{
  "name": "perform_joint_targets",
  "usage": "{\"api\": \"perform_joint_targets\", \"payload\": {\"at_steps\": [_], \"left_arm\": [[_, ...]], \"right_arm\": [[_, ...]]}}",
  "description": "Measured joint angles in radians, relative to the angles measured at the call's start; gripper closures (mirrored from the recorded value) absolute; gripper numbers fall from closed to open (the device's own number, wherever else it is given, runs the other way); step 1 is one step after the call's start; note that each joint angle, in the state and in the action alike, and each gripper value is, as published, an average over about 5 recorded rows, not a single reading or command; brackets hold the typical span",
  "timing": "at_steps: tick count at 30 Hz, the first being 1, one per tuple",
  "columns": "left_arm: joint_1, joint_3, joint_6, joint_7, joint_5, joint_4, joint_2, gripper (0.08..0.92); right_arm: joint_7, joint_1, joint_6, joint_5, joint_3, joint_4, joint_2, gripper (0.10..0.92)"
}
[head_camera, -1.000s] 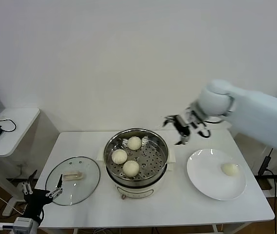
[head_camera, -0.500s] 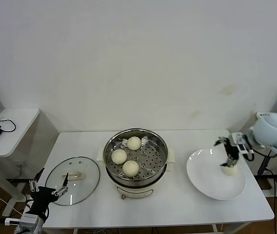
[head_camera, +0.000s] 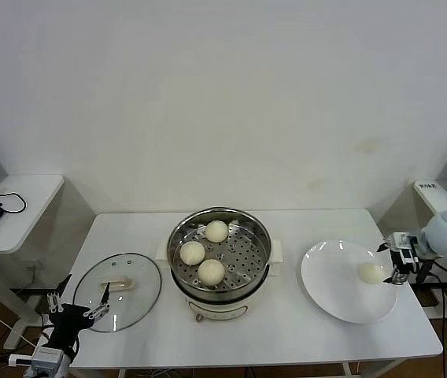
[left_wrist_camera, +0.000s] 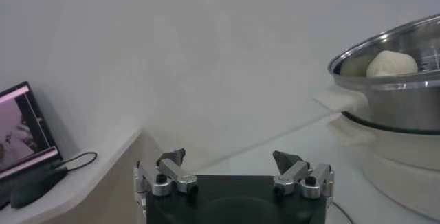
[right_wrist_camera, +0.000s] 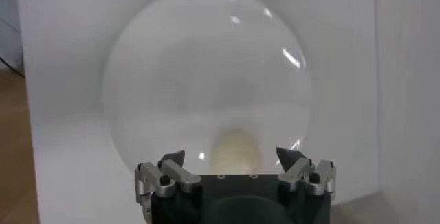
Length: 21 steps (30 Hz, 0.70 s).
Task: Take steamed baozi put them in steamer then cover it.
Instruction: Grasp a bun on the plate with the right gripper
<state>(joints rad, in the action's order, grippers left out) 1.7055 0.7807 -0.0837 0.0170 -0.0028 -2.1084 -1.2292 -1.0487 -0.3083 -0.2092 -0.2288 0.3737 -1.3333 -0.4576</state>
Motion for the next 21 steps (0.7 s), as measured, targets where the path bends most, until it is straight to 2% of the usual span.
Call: {"api": "perform_joint_targets", "payload": {"at_steps": [21], "left_arm": [[0.002, 0.009, -0.004, 0.0, 0.002, 0.005, -0.008, 0.177]], "right_arm": [[0.013, -0.019, 0.012, -0.132, -0.045, 0.257, -0.194, 0.215]]}}
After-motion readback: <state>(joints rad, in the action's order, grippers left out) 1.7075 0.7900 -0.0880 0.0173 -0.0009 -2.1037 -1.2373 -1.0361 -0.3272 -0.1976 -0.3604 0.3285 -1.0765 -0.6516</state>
